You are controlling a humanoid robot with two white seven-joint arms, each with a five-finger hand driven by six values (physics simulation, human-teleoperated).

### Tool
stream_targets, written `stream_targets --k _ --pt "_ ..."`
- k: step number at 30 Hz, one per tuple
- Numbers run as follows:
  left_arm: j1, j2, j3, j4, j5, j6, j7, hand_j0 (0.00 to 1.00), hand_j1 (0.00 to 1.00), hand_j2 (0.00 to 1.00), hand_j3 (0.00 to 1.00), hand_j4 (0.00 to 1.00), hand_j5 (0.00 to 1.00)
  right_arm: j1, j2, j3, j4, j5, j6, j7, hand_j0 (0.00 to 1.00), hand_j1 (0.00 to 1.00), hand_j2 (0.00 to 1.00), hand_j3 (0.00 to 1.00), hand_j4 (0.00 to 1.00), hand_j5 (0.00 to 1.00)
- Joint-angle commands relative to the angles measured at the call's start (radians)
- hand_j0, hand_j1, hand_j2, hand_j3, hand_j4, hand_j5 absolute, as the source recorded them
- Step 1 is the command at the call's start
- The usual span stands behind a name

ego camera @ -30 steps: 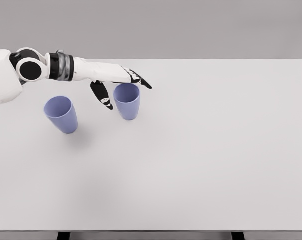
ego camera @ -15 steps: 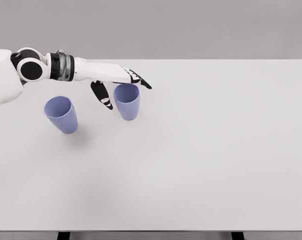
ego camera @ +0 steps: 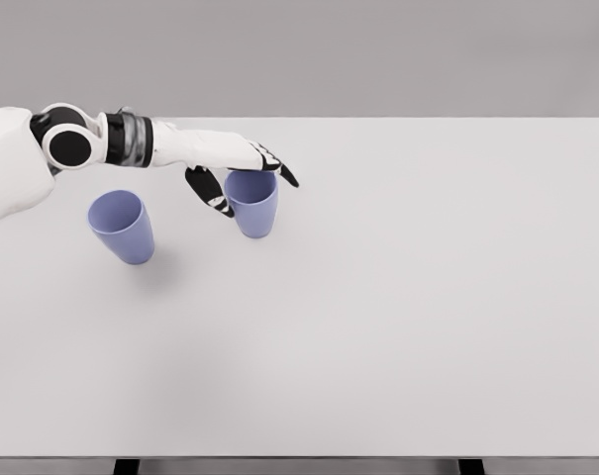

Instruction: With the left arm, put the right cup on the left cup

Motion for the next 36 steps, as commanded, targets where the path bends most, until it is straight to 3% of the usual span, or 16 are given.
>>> stream_targets --k 1,3,6,14,30,36 --pt "0.000 0.002 0.001 0.001 0.005 0.002 0.000 0.85 0.85 0.85 0.85 0.85 0.85 -0.002 0.000 0.000 0.000 0.001 -0.001 0.000 1.00 1.00 1.00 1.00 1.00 1.00" --pt "0.008 0.006 0.001 0.001 0.005 0.002 -0.001 0.83 0.83 0.83 0.83 0.83 0.83 -0.002 0.000 0.000 0.000 0.001 -0.001 0.000 1.00 1.00 1.00 1.00 1.00 1.00" --pt "0.008 0.011 0.005 -0.005 0.010 0.002 -0.003 0.63 0.63 0.63 0.63 0.63 0.63 0.000 0.000 0.000 0.000 0.001 -0.001 0.000 1.00 1.00 1.00 1.00 1.00 1.00" --pt "0.002 0.014 0.030 -0.031 0.018 0.002 -0.007 0.63 0.63 0.63 0.63 0.63 0.63 0.000 0.000 0.000 0.000 0.001 -0.001 0.000 1.00 1.00 1.00 1.00 1.00 1.00" --pt "-0.089 0.290 0.013 -0.312 0.143 0.002 -0.033 0.63 0.63 0.63 0.63 0.63 0.63 -0.002 0.000 0.000 0.000 0.001 -0.001 0.000 1.00 1.00 1.00 1.00 1.00 1.00" --pt "-0.127 0.364 0.007 -0.355 0.157 0.002 -0.033 0.63 0.63 0.63 0.63 0.63 0.63 0.000 0.000 0.000 0.000 0.001 -0.001 0.000 1.00 1.00 1.00 1.00 1.00 1.00"
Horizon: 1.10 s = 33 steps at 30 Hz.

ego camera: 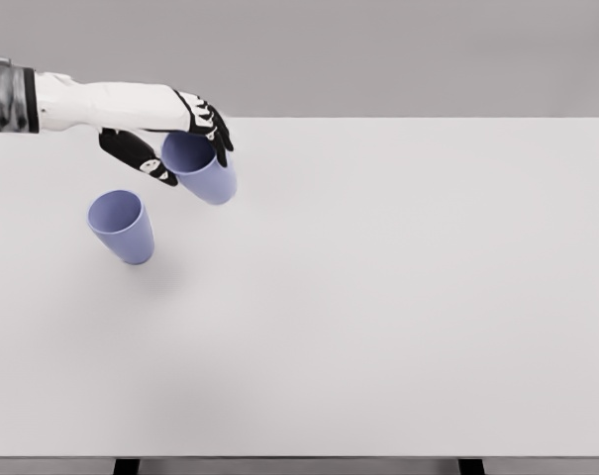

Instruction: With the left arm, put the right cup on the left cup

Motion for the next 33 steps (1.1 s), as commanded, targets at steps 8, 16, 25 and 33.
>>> stream_targets --k 8,16,25,33 --pt "-0.118 0.066 -0.143 -0.017 0.056 0.003 0.000 0.64 0.64 0.64 0.64 0.64 0.64 0.000 0.000 0.000 0.000 0.001 -0.001 0.000 1.00 1.00 1.00 1.00 1.00 1.00" --pt "-0.152 0.090 -0.148 -0.018 0.056 0.003 0.000 0.64 0.64 0.64 0.64 0.64 0.64 -0.002 0.000 0.000 0.000 0.001 -0.001 0.000 1.00 1.00 1.00 1.00 1.00 1.00" --pt "-0.181 0.136 -0.148 -0.018 0.056 0.003 -0.002 0.64 0.64 0.64 0.64 0.64 0.64 -0.002 0.000 0.000 0.000 0.001 -0.001 0.000 1.00 1.00 1.00 1.00 1.00 1.00" --pt "-0.199 0.150 -0.149 -0.034 0.056 0.003 -0.008 0.64 0.64 0.64 0.64 0.64 0.64 -0.002 0.000 0.000 0.000 0.001 -0.001 0.000 1.00 1.00 1.00 1.00 1.00 1.00"
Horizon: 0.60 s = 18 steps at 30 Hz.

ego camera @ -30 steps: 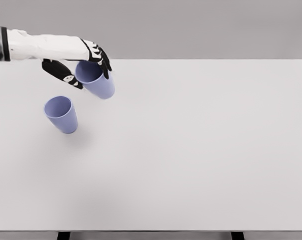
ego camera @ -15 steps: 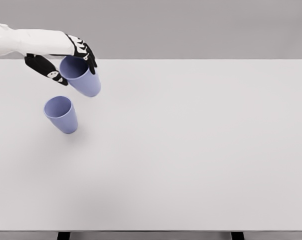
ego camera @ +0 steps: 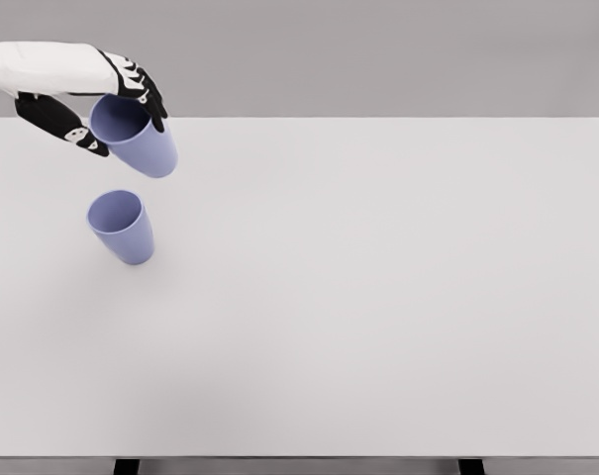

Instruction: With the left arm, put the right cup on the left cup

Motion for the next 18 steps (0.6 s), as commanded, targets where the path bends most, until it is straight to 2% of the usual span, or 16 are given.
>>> stream_targets --k 1,6,11,18 --pt "0.000 0.001 0.002 -0.005 0.007 0.003 -0.003 0.64 0.64 0.64 0.64 0.64 0.64 -0.002 0.000 0.000 0.000 0.001 -0.001 0.000 1.00 1.00 1.00 1.00 1.00 1.00" --pt "0.000 0.003 0.002 -0.003 0.007 0.003 -0.006 0.64 0.64 0.64 0.64 0.64 0.64 0.000 0.000 0.000 0.000 0.001 -0.001 0.000 1.00 1.00 1.00 1.00 1.00 1.00" --pt "-0.031 0.015 -0.046 0.001 0.007 0.003 -0.086 0.64 0.64 0.64 0.64 0.64 0.64 -0.002 0.000 0.000 0.000 0.001 -0.001 0.000 1.00 1.00 1.00 1.00 1.00 1.00" --pt "-0.052 0.033 -0.064 0.004 0.007 0.003 -0.097 0.65 0.65 0.65 0.65 0.65 0.65 -0.002 0.000 0.000 0.000 0.001 -0.001 0.000 1.00 1.00 1.00 1.00 1.00 1.00"
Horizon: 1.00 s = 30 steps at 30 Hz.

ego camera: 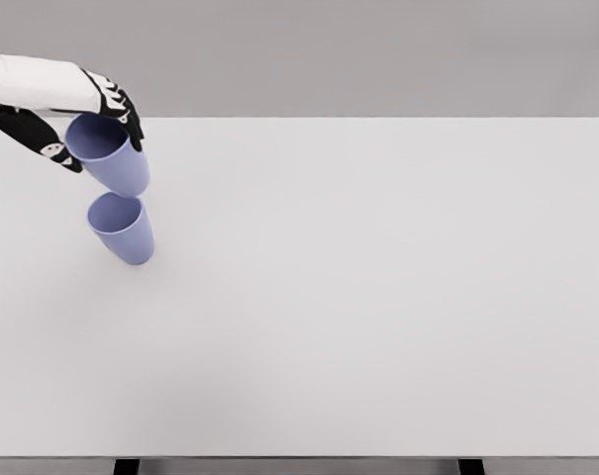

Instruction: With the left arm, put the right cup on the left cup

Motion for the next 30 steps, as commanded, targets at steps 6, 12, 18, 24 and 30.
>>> stream_targets --k 6,12,18,24,30 --pt "0.000 0.022 -0.020 0.001 0.006 0.003 -0.004 0.65 0.65 0.65 0.65 0.65 0.65 0.000 0.000 0.000 0.000 0.001 -0.001 0.000 1.00 1.00 1.00 1.00 1.00 1.00" --pt "0.000 0.022 -0.029 0.011 0.003 0.003 -0.004 0.66 0.66 0.66 0.66 0.66 0.66 0.000 0.000 0.000 0.000 0.001 -0.001 0.000 1.00 1.00 1.00 1.00 1.00 1.00" --pt "0.002 0.023 -0.034 0.011 0.006 0.003 -0.004 0.66 0.66 0.66 0.66 0.66 0.66 0.000 0.000 0.000 0.000 0.001 -0.001 0.000 1.00 1.00 1.00 1.00 1.00 1.00" --pt "0.002 0.046 -0.041 0.007 0.003 0.003 -0.004 0.66 0.66 0.66 0.66 0.66 0.66 0.002 0.000 0.000 0.000 0.001 -0.001 0.000 1.00 1.00 1.00 1.00 1.00 1.00" --pt "0.002 0.057 -0.044 -0.007 0.006 0.003 -0.004 0.66 0.66 0.66 0.66 0.66 0.66 0.000 0.000 0.000 0.000 0.001 -0.001 0.000 1.00 1.00 1.00 1.00 1.00 1.00"
